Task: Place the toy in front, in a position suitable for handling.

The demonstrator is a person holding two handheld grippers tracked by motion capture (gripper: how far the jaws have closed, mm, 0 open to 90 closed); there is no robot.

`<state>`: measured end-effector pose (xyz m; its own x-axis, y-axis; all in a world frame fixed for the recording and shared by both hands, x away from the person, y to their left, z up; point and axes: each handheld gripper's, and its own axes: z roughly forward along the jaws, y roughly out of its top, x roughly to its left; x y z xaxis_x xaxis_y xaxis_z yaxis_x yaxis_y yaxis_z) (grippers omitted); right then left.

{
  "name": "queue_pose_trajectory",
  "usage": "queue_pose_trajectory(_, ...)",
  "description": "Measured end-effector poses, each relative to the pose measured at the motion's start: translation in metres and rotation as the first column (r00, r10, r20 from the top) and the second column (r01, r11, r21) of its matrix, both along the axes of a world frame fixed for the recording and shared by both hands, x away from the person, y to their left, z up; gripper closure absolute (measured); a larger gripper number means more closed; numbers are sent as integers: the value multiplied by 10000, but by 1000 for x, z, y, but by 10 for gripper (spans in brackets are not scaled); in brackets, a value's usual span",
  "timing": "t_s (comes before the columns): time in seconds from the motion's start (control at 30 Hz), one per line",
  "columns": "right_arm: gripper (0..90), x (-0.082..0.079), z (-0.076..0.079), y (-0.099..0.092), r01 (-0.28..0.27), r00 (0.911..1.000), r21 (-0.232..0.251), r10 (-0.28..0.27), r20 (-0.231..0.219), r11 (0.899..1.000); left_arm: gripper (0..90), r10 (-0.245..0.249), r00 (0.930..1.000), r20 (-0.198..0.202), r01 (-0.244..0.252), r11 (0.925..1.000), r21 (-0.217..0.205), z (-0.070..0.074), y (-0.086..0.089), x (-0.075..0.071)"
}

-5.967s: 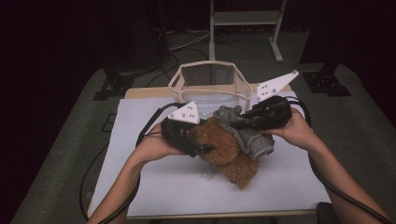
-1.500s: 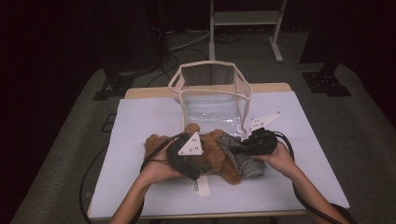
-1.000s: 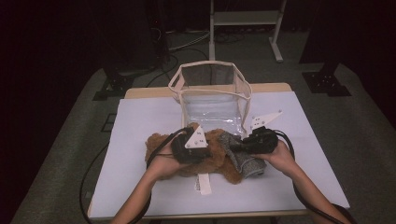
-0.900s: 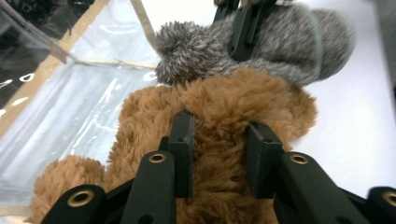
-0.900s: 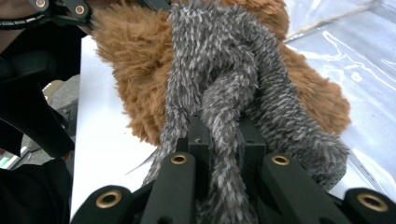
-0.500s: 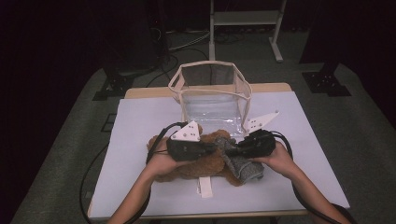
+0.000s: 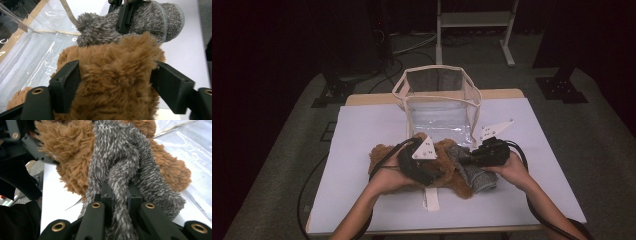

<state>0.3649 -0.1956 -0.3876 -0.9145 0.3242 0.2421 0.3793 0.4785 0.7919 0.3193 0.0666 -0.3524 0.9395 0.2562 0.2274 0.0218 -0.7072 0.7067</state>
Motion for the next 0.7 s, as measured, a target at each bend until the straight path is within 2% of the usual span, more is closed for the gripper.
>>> queue_pose_trajectory(0.07,796,1,-1,-2,68,10000,42,-67,-37,10000,230,109,9996,256,-116,9995,291,-3,-6,0)
queue_pose_trajectory(0.13,796,1,-2,-3,100,9999,51,-100,-51,9999,328,190,9981,588,-220,9984,516,-5,-9,0)
queue_pose_trajectory(0.2,796,1,-3,-3,103,9999,85,-103,-13,9999,480,216,9973,701,-258,9979,588,-7,-9,0)
queue_pose_trajectory(0.27,796,0,-4,-4,120,9999,127,-119,-65,9998,614,444,9962,755,-479,9978,461,-9,-8,1)
queue_pose_trajectory(0.33,795,0,-5,-4,98,9999,159,-96,-96,9998,663,441,9949,904,-472,9983,329,-8,-6,0)
queue_pose_trajectory(0.43,796,0,-5,-4,57,9999,246,-55,-89,9997,698,324,9986,429,-317,9994,-170,-3,-1,0)
queue_pose_trajectory(0.57,796,-3,2,-2,-62,10000,426,60,57,9991,707,135,9999,84,-129,9980,-613,7,7,0)
queue_pose_trajectory(0.7,796,-15,20,-3,-343,9977,514,312,602,9981,706,-353,9982,-488,281,9898,-1400,20,13,-4)
